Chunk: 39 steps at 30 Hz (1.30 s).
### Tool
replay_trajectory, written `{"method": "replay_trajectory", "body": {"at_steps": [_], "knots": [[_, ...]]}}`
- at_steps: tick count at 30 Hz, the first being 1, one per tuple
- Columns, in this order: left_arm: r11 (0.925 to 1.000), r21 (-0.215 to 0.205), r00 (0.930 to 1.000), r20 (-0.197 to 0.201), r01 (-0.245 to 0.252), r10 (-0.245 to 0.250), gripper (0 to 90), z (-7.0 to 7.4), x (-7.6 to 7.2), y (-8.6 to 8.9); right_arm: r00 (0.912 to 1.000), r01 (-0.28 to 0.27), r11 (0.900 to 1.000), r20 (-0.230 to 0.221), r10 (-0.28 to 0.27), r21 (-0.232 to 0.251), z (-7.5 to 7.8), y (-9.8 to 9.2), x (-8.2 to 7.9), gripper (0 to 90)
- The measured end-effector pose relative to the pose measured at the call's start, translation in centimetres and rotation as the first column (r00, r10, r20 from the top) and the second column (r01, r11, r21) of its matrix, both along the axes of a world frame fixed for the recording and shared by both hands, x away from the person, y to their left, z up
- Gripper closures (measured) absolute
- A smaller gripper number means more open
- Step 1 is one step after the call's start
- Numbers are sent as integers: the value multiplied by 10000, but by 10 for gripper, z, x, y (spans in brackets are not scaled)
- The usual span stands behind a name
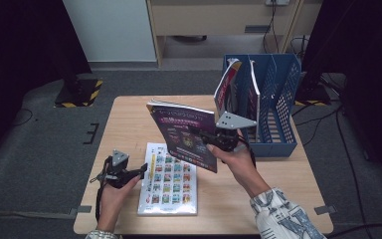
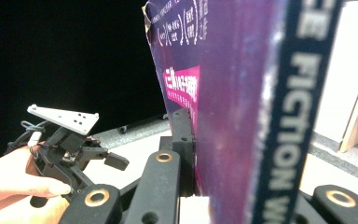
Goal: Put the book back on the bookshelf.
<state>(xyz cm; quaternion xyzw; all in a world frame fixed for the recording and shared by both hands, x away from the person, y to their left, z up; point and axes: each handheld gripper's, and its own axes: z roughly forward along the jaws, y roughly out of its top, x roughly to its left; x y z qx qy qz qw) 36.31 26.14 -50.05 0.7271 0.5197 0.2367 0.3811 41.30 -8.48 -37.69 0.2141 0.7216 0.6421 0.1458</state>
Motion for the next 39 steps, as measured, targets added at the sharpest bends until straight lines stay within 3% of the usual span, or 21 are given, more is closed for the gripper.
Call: {"method": "replay_trajectory", "body": {"at_steps": [39], "knots": [[9999,96,9999,-141,-49,50,150,-2,1,0,9999,159,9997,-36,-158,184,-4,-31,-12,843]]}}
